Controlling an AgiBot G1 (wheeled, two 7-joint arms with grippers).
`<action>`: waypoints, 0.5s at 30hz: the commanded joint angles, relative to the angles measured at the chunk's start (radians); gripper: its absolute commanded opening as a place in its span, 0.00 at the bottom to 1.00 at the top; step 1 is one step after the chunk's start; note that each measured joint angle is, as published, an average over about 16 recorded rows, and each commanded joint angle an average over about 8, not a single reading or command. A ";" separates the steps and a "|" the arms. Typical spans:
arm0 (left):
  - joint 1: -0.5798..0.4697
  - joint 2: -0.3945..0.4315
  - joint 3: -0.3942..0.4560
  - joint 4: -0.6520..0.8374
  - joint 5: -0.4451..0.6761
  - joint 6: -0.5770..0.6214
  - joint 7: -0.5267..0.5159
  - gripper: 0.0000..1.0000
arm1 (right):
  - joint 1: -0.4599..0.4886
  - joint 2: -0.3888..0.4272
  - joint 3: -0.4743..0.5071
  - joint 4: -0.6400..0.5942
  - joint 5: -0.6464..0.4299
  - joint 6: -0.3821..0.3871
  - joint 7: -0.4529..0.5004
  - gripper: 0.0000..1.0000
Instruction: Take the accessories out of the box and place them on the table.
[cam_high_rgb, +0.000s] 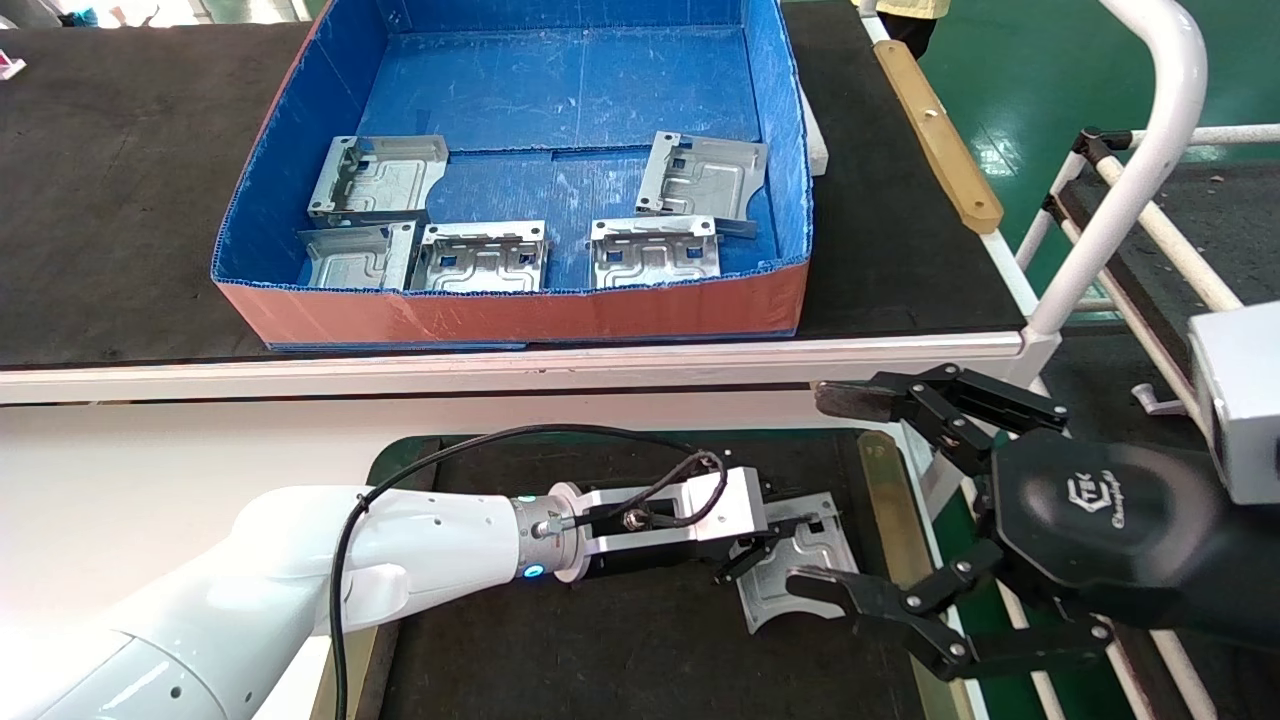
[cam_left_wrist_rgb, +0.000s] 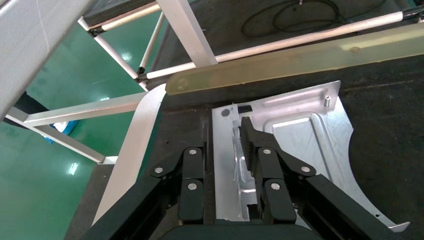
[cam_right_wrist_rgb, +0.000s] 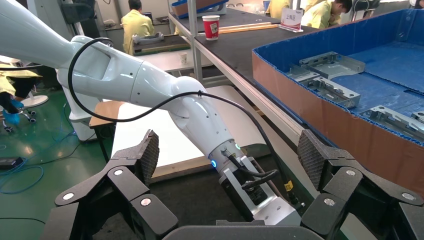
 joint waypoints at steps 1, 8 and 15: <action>0.000 0.000 -0.003 0.000 0.003 0.002 0.001 1.00 | 0.000 0.000 0.000 0.000 0.000 0.000 0.000 1.00; 0.002 -0.005 -0.011 -0.003 0.008 0.009 -0.002 1.00 | 0.000 0.000 0.000 0.000 0.000 0.000 0.000 1.00; 0.024 -0.059 -0.061 -0.058 -0.007 0.055 -0.060 1.00 | 0.000 0.000 0.000 0.000 0.000 0.000 0.000 1.00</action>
